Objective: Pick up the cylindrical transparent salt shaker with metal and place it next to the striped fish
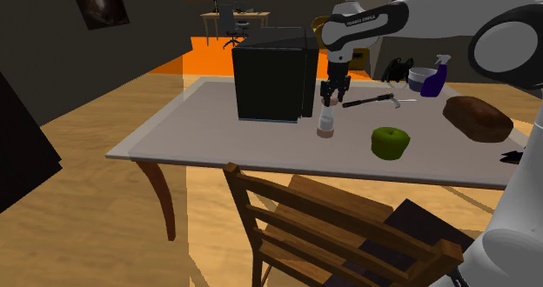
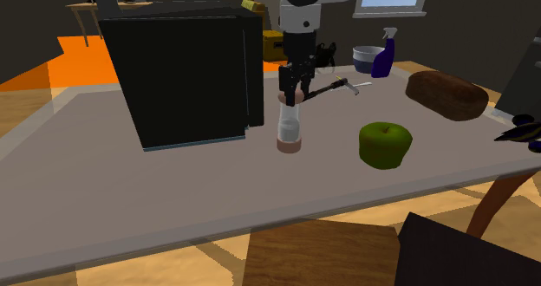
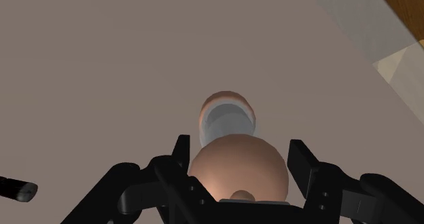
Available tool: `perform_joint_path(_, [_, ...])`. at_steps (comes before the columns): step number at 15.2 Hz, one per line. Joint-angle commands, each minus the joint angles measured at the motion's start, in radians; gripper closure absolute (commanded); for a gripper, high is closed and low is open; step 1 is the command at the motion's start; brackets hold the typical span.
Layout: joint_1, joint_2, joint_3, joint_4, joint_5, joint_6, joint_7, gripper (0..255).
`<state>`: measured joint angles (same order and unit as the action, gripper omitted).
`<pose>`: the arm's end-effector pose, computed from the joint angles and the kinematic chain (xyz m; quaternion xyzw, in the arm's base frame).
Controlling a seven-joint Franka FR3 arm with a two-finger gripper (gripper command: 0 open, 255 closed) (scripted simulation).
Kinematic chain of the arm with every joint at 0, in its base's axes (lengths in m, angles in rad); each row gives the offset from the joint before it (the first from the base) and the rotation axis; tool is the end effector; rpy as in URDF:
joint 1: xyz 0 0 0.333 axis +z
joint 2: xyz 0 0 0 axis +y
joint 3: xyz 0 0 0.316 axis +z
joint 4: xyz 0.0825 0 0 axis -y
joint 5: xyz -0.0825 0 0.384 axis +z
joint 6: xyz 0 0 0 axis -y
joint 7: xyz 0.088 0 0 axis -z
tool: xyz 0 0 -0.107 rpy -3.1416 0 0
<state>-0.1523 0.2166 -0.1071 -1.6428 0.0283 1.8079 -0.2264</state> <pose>0.6033 -0.1525 0.4830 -0.9995 0.0192 0.0238 0.0081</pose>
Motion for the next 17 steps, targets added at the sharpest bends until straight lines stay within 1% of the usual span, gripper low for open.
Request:
perform_joint_path(1, [0.0, 0.001, 0.0, 0.0, 0.0, -0.001, 0.001, 255])
perform_joint_path(9, [-0.001, -0.002, -0.001, 0.103, -0.001, -0.107, 0.002, 255])
perform_joint_path(17, [-0.003, 0.011, -0.001, 0.23, 0.0, -0.22, 0.002, 255])
